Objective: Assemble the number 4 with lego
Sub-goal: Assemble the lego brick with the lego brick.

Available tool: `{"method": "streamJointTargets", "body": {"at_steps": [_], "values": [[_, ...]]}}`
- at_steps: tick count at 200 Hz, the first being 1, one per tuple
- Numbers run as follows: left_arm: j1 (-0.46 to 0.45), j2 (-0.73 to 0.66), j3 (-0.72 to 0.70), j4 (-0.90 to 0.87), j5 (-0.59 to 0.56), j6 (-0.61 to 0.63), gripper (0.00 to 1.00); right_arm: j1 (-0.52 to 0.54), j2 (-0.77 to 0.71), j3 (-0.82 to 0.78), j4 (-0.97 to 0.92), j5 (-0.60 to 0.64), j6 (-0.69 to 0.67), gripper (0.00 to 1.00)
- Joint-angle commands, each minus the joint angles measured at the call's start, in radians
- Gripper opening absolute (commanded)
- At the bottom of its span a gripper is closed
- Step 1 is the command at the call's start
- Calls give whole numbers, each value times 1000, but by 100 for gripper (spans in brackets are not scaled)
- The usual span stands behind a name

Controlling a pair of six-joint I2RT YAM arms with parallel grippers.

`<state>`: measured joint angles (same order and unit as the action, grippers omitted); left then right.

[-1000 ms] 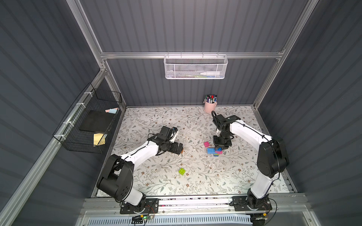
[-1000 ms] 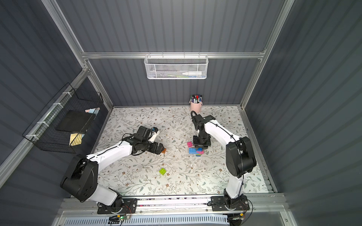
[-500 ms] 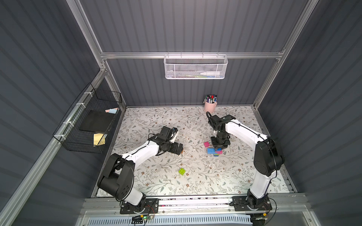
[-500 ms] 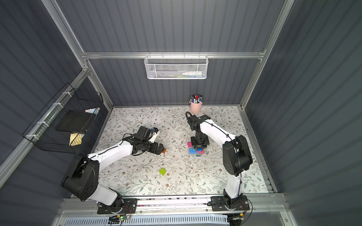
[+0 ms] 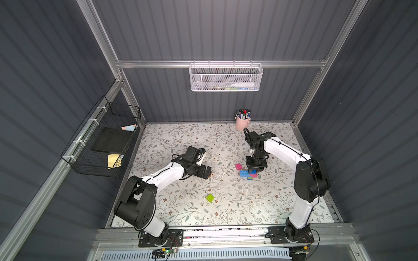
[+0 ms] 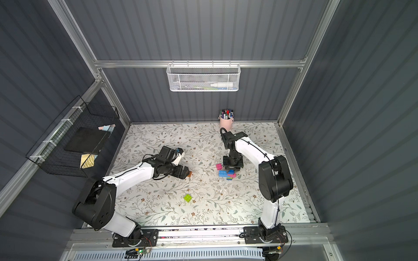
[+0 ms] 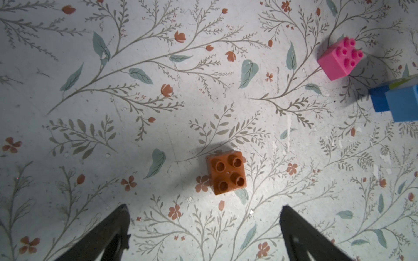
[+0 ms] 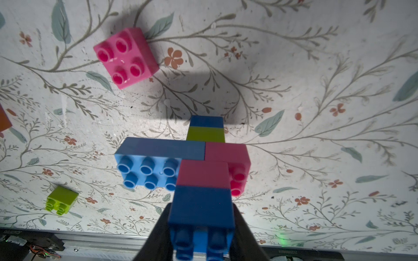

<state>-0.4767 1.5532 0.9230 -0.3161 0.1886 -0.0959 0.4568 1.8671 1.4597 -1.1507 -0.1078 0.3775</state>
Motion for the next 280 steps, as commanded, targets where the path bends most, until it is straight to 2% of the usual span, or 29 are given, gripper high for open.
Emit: {"method": "streamJointTargets", "body": {"at_steps": [1,79,103,123,167,212,280], "values": [[4,-1,24,-24,10,23,99,3,153,-94,88,82,8,24],[4,1,28,-15,13,22,99,11,210,-61,41,123,-41,24],[4,-12,26,-25,9,27,99,11,185,-67,40,127,-34,28],[4,-23,23,-30,8,28,99,9,143,-62,36,131,-23,36],[4,-33,18,-20,3,24,100,5,95,-29,30,115,-19,48],[4,-42,12,-21,3,25,99,4,58,-12,37,97,-15,54],[5,-49,9,-16,1,23,99,2,-9,30,26,65,-17,56]]}}
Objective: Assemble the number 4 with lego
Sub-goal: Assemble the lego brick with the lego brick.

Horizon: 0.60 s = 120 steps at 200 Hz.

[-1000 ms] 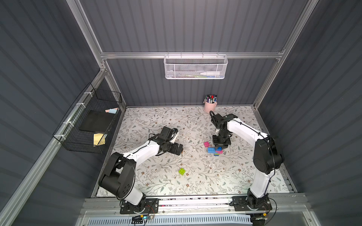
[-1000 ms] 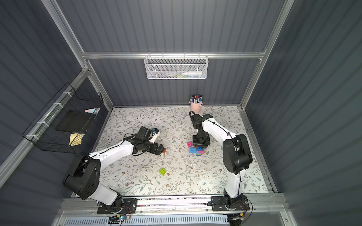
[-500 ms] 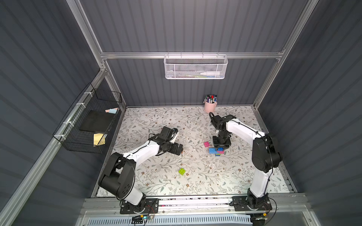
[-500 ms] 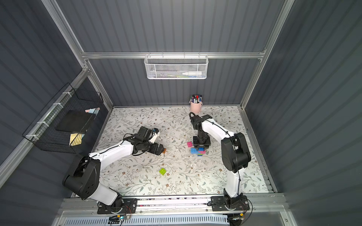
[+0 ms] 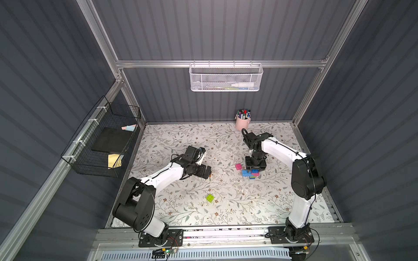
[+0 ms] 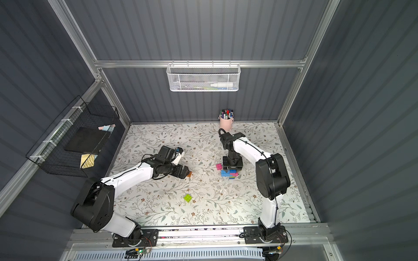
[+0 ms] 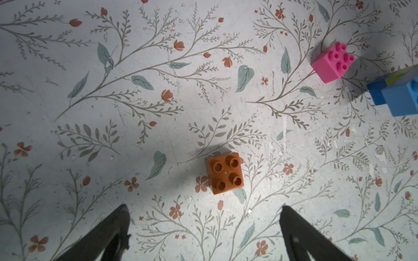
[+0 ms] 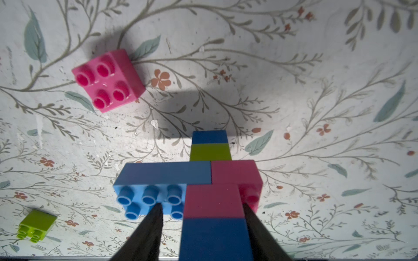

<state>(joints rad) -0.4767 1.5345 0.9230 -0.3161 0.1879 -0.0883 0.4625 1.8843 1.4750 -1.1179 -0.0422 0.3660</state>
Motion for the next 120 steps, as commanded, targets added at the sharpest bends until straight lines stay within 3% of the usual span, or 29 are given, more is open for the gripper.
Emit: {"method": "streamJointTargets", "body": {"at_steps": [1,120], "values": [[5,-31,9,-15,1,16,99,-4,-27,16,-7,-1,-6,56],[5,-40,6,-12,2,16,99,-4,-70,66,-54,39,-10,63]]}}
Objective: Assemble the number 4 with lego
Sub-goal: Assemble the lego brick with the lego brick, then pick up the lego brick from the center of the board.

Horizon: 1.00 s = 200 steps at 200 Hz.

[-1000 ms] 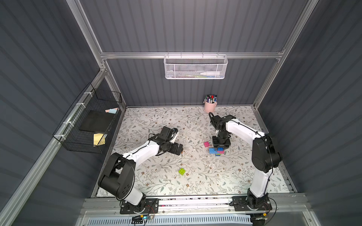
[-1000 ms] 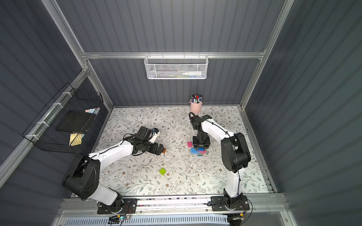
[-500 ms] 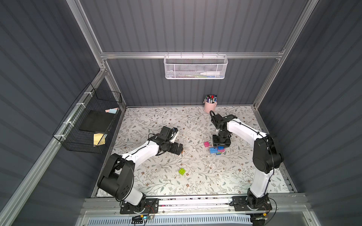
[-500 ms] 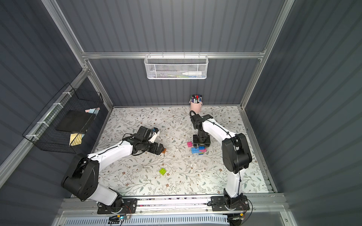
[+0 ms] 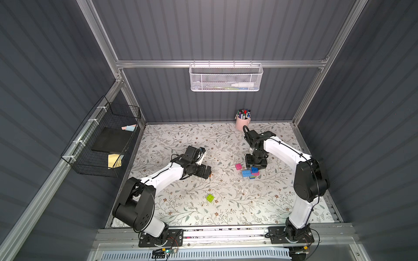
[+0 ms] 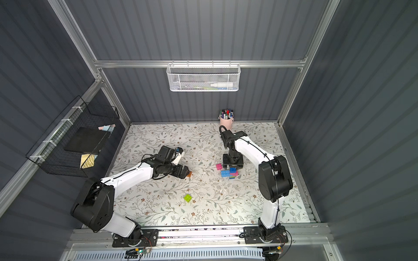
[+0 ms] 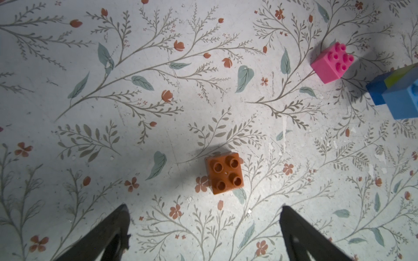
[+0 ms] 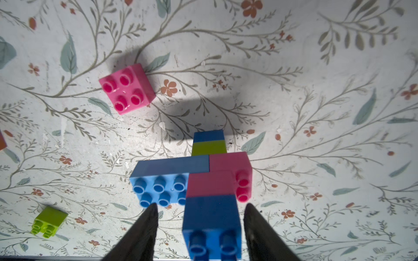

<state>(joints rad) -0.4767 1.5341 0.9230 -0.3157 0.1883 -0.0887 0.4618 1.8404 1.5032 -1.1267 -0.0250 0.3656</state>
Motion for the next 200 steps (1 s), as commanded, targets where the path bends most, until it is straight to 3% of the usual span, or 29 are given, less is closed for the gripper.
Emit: {"method": "streamJointTargets", "body": {"at_steps": [1,57,87,200], "values": [[5,-40,6,-13,2,16,99,-3,-26,39,-46,22,-10,63],[4,-48,3,-11,4,6,99,1,-42,118,-62,54,-55,72],[4,-58,-1,-9,5,-3,100,11,27,232,-64,-12,-107,79],[4,-102,-19,-18,-9,-3,100,81,416,528,-134,-35,-236,75]]}}
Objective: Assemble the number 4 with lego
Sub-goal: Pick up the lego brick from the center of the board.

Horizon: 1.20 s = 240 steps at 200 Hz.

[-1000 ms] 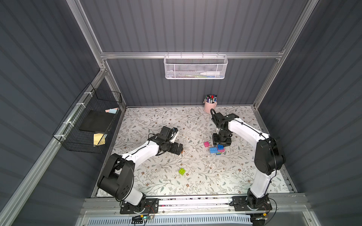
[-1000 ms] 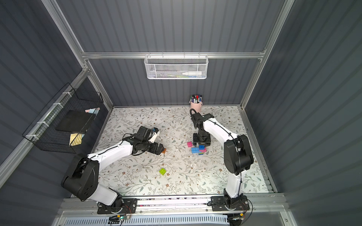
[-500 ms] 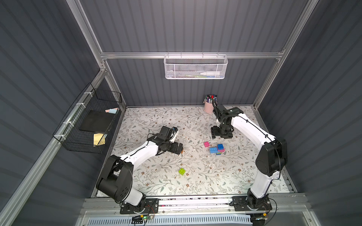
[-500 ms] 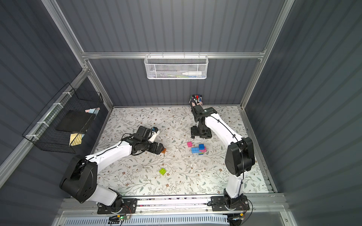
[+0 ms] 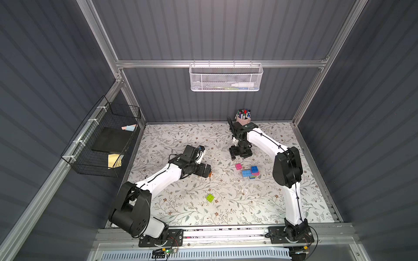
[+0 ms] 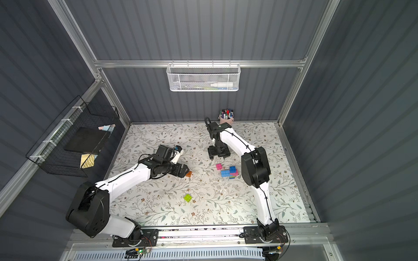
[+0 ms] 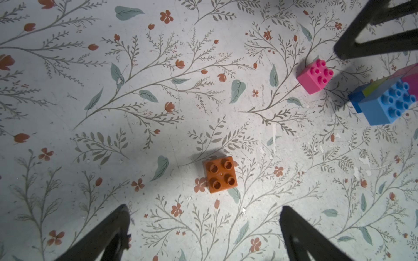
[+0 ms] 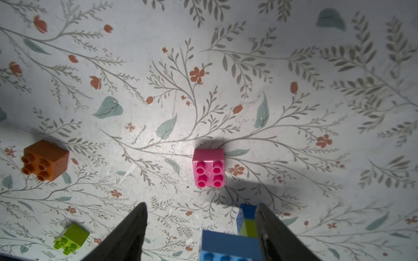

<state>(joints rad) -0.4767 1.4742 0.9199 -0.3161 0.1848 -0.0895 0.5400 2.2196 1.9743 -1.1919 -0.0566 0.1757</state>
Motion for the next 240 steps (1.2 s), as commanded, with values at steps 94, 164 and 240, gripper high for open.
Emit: {"method": "streamJointTargets", "body": {"at_steps": [94,164,240], "values": [[3,-46,-25,-14,-3,1,99,7,136,81,-133,28,-92,68],[5,-44,-23,-18,-5,0,99,8,172,59,-96,12,-99,59],[4,-35,-24,-15,-9,-2,99,11,179,-3,-57,17,-107,54]]}}
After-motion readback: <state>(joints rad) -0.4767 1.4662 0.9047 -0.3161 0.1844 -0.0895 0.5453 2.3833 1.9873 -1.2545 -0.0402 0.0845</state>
